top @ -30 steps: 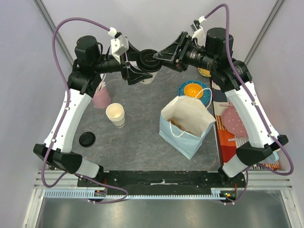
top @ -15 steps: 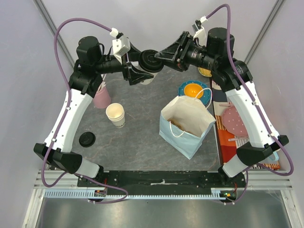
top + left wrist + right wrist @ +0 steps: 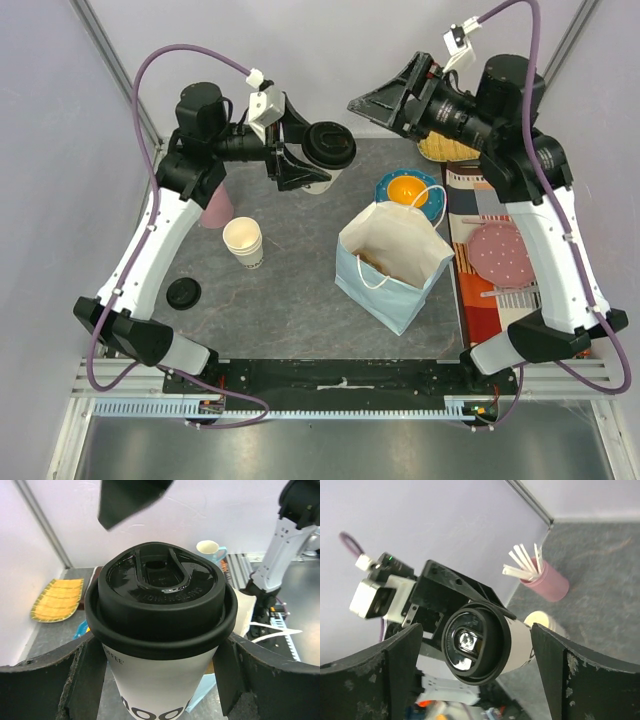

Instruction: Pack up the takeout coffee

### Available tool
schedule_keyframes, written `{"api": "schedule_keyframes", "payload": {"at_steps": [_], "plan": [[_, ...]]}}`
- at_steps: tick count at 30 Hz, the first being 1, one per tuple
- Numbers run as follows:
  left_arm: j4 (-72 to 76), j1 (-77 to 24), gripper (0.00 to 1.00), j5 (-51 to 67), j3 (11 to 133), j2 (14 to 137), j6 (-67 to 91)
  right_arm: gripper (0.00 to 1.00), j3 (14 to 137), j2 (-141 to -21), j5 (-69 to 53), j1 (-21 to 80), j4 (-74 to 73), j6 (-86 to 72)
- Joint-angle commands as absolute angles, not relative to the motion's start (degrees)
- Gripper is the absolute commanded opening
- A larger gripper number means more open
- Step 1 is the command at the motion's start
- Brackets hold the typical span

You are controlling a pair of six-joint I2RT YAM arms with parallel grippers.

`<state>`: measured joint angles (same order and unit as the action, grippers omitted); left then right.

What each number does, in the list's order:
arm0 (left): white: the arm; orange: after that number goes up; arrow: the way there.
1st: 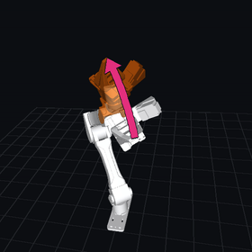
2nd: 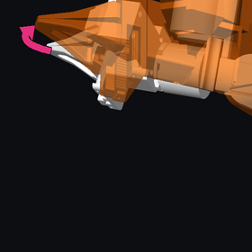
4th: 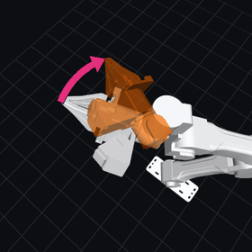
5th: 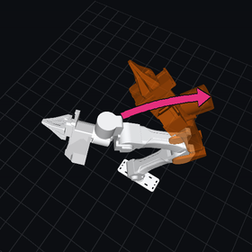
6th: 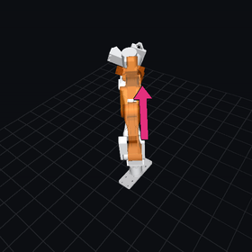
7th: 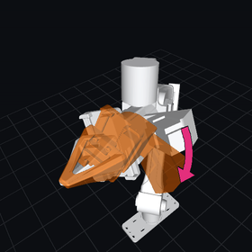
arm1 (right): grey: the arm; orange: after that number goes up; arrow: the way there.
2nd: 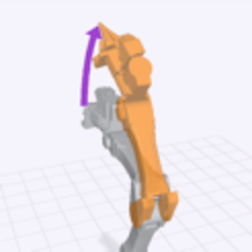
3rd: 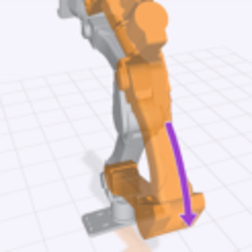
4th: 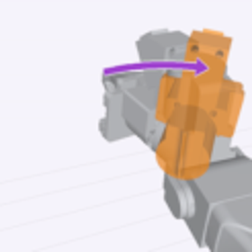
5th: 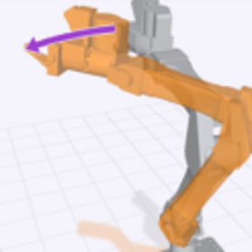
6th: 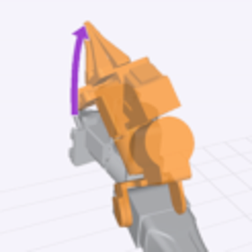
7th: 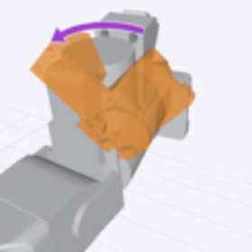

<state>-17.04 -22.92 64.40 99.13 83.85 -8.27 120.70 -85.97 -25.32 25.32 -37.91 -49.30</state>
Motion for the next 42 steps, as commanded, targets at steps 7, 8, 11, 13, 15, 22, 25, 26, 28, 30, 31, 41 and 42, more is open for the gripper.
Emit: {"api": "schedule_keyframes", "payload": {"at_steps": [7,8,11,13,15,22,25,26,28,30,31,41,42], "plan": [[-19.5,-26.9,0.48,74.7,98.5,83.2,-8.7,0.98,128.2,-83.8,-41.0,25.5,-51.8,-0.5],[-20.5,-27.6,0.48,74.5,97.9,82.8,-9.8,0.98,128.2,-83.3,-41.1,25.5,-55.8,4.8],[-20.5,-30.0,0.48,74.9,95.5,81.0,-10.6,0.98,127.4,-80.7,-40.4,25.5,-60.3,11.2],[-20.4,-31.4,0.48,74.9,94.4,80.5,-10.8,0.98,127.3,-79.8,-41.9,25.6,-62.0,11.8],[-20.3,-32.4,0.48,74.6,93.2,80.2,-11.2,0.98,126.0,-78.5,-44.0,25.6,-62.7,11.4],[-20.6,-33.6,0.48,73.3,92.8,80.0,-13.9,0.71,118.3,-72.6,-43.6,25.8,-64.1,9.0],[-21.0,-34.2,0.48,69.8,92.5,79.5,-16.3,0.58,121.6,-74.1,-43.8,25.8,-63.7,3.5],[-21.0,-34.2,0.48,69.7,92.3,79.4,-16.6,0.57,122.8,-75.0,-43.9,25.8,-63.5,2.8],[-21.0,-34.2,0.48,70.9,92.2,79.5,-16.4,0.52,126.2,-75.9,-44.6,25.8,-63.5,3.6],[-20.5,-34.2,0.48,73.0,92.8,80.0,-14.2,0.42,127.3,-76.8,-45.4,26.8,-63.5,5.6],[-20.3,-34.2,0.49,75.8,93.1,80.3,-13.1,0.41,127.4,-77.0,-45.3,27.4,-64.2,6.9],[-17.4,-34.2,0.48,85.3,90.7,81.6,-6.6,0.54,124.4,-74.4,-41.7,31.4,-71.6,31.2],[-17.0,-34.1,0.48,86.0,90.7,81.9,-5.7,0.56,124.5,-74.0,-41.9,31.5,-71.6,34.0]]}}
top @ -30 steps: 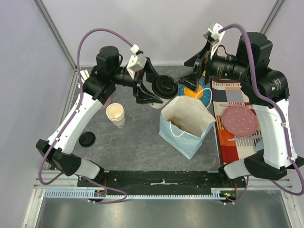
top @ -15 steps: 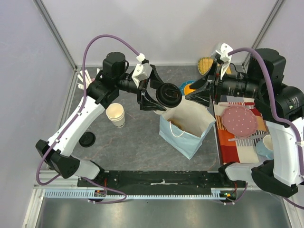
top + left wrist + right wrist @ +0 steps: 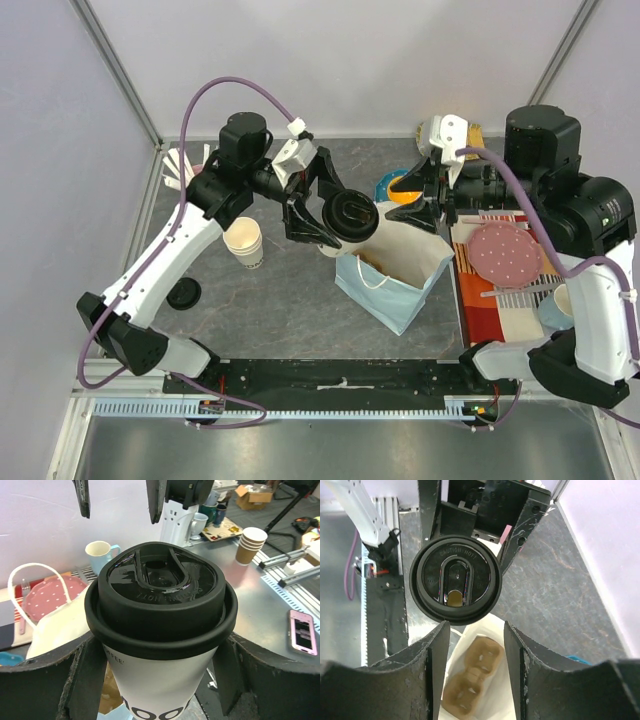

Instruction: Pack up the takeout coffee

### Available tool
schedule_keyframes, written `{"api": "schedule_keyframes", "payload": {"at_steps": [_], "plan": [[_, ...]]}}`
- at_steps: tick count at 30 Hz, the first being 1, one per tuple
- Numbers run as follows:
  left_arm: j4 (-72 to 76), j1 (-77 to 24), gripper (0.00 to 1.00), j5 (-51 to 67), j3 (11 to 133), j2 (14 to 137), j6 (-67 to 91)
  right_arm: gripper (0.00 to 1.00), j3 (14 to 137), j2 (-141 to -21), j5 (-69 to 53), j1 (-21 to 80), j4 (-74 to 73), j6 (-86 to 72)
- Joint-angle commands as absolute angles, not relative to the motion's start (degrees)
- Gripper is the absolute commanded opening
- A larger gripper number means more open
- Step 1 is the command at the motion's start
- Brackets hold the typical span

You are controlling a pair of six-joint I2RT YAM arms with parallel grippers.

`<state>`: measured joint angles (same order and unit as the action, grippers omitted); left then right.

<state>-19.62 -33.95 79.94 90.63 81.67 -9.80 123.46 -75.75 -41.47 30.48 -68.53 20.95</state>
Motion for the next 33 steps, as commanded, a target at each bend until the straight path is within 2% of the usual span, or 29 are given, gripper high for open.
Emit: {"api": "schedule_keyframes", "payload": {"at_steps": [1,4,8,15,18,20,30,33], "plan": [[-15.4,-34.1,0.48,86.5,90.6,82.1,-5.2,0.56,125.0,-73.5,-42.0,31.5,-71.5,34.8],[-10.0,-33.8,0.49,88.4,90.8,83.2,-0.5,0.56,128.6,-75.1,-44.4,31.6,-71.1,35.1],[7.5,-33.7,0.49,92.6,90.4,84.9,16.5,0.57,131.6,-77.5,-51.2,32.4,-70.9,36.0],[17.2,-34.5,0.49,93.2,87.1,83.7,24.4,0.58,125.3,-74.4,-56.0,33.1,-69.5,39.5],[20.6,-35.2,0.49,93.3,87.1,83.9,27.7,0.56,124.1,-74.1,-56.0,33.4,-69.4,42.2],[21.0,-35.6,0.49,93.3,86.9,83.7,27.9,0.51,123.9,-73.9,-55.5,33.3,-69.3,43.8],[21.5,-36.9,0.50,94.9,85.0,83.3,28.0,0.52,123.6,-73.6,-54.6,33.9,-69.3,45.3],[22.0,-36.6,0.47,90.0,83.9,83.1,27.9,0.52,122.6,-73.4,-54.3,34.2,-68.3,44.0]]}}
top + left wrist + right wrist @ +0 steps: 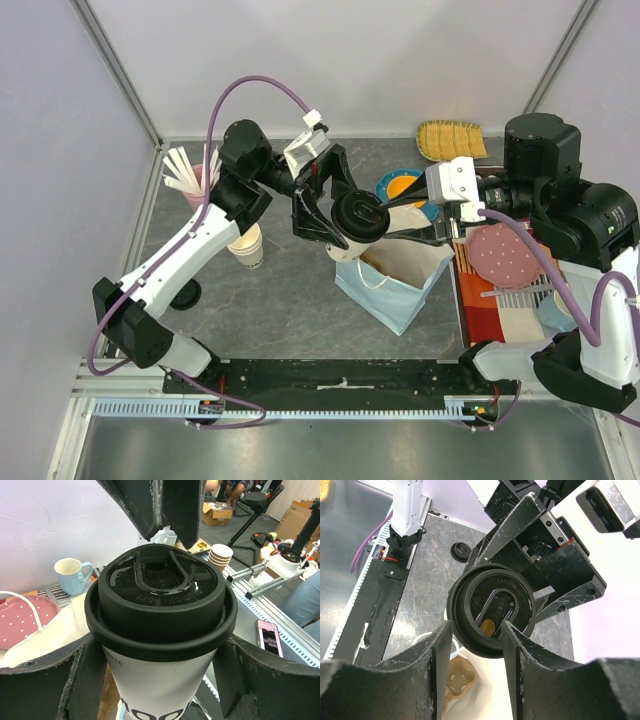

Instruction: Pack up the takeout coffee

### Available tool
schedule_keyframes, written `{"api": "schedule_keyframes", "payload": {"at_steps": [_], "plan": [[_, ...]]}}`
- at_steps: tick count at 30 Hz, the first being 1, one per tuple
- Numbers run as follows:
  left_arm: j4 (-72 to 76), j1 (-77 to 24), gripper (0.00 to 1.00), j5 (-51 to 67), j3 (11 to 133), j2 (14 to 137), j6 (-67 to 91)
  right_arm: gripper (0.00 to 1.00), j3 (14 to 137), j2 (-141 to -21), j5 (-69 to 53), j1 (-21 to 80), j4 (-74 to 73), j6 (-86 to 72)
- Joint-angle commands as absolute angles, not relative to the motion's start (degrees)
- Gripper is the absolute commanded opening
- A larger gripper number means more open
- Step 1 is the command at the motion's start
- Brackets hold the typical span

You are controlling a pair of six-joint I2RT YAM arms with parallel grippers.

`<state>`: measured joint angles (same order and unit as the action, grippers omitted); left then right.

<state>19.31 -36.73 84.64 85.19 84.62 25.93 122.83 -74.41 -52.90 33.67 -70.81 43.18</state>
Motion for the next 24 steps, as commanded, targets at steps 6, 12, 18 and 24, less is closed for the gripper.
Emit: {"api": "schedule_keyframes", "payload": {"at_steps": [6,12,18,24], "plan": [[-20.7,-37.4,0.47,67.2,94.5,81.7,-14.1,0.64,112.8,-67.2,-34.2,34.2,-39.1,5.5],[-13.6,-37.3,0.48,54.3,88.3,74.5,-15.6,0.66,111.5,-68.9,-16.2,34.3,-39.7,-31.3],[-13.1,-38.6,0.49,41.6,83.9,70.1,-22.2,0.58,108.5,-65.5,-2.9,34.2,-45.7,-45.5],[-15.4,-40.3,0.48,34.3,84.5,71.0,-23.1,0.56,127.0,-77.2,-3.3,35.2,-57.2,-43.7]]}}
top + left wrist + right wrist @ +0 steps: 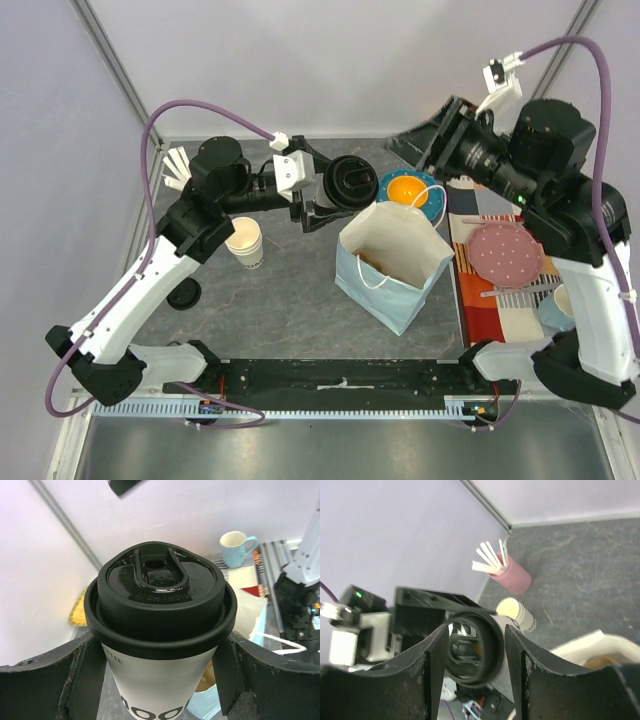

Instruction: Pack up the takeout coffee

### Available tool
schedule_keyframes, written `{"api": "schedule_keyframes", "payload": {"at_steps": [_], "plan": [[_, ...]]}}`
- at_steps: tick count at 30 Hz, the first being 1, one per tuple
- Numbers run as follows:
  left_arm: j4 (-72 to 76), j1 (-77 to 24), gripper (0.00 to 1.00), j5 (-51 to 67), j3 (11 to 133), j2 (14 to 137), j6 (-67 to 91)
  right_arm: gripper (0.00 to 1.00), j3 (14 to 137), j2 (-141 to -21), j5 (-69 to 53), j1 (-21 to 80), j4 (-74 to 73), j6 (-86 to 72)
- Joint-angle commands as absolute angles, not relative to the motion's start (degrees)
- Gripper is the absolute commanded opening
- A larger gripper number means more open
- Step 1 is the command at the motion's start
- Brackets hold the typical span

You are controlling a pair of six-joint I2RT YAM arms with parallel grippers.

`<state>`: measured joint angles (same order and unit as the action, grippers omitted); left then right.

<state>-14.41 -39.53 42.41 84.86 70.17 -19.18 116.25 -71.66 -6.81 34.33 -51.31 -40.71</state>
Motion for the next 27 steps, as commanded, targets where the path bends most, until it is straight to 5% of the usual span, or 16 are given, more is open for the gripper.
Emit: {"api": "schedule_keyframes", "payload": {"at_steps": [1,27], "plan": [[-16.0,-40.3,0.48,33.8,84.6,71.1,-22.9,0.56,128.6,-78.1,-3.3,35.5,-58.7,-43.0],[-16.4,-40.6,0.48,34.5,84.6,71.1,-22.8,0.44,125.3,-82.4,-9.6,35.7,-63.4,-32.5]]}}
